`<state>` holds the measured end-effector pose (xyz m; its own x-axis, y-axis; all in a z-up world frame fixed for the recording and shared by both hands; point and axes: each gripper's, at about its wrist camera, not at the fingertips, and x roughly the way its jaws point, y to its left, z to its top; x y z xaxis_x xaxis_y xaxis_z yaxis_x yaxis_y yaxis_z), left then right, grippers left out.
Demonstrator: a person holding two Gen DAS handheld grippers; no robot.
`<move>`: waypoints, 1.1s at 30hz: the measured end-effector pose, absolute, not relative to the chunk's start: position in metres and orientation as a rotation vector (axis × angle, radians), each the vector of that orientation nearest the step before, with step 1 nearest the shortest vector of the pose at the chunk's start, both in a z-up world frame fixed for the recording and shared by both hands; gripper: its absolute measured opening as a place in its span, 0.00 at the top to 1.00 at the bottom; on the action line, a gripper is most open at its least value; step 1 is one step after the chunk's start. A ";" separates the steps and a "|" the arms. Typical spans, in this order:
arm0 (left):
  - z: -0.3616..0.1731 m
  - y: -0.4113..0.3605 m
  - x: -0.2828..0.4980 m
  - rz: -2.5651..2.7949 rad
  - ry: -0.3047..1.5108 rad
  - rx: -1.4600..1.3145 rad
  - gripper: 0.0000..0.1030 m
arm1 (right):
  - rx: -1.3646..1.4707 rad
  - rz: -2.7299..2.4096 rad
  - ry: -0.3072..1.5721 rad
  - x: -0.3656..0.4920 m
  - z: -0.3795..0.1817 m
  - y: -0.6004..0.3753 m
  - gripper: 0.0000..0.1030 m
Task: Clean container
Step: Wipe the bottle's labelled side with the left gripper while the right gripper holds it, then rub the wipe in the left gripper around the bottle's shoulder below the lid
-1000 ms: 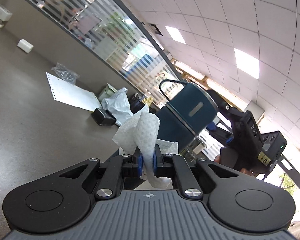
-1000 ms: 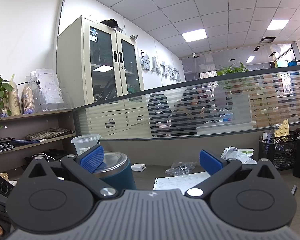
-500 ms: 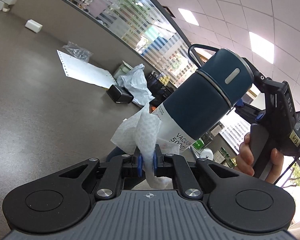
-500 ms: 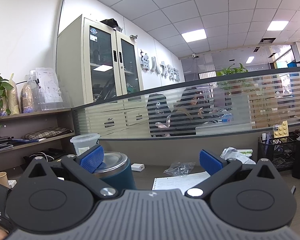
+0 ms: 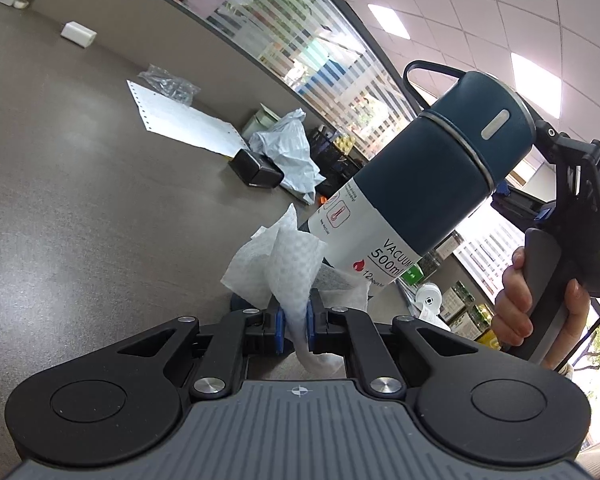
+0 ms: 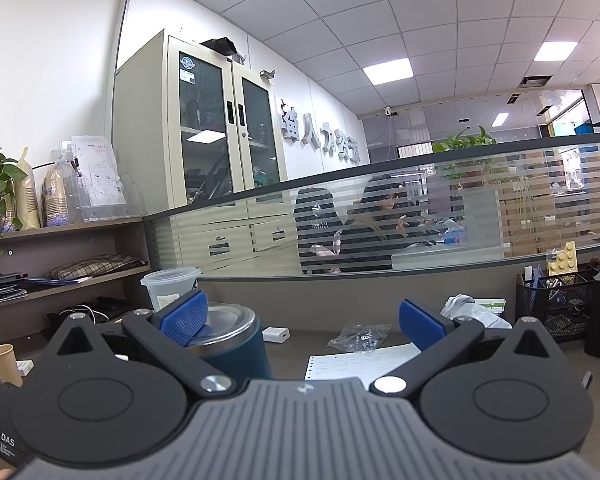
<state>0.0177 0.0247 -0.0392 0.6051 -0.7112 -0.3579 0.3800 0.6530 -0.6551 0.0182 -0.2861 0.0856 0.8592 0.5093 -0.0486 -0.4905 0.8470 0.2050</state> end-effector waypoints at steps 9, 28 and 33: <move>-0.044 0.023 0.019 -0.658 0.680 -0.550 0.87 | 0.188 0.528 0.102 0.019 0.086 -0.287 0.00; -0.054 0.017 0.024 -0.557 0.746 -0.485 0.87 | 0.191 0.530 0.101 0.018 0.087 -0.287 0.00; -0.054 0.016 0.026 -0.539 0.746 -0.483 0.88 | 0.191 0.532 0.101 0.017 0.087 -0.285 0.00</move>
<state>0.0258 0.0162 -0.0541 0.6133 -0.6114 -0.5000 0.2827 0.7610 -0.5839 0.0168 -0.2850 0.0869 0.8572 0.5129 -0.0464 -0.4940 0.8444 0.2070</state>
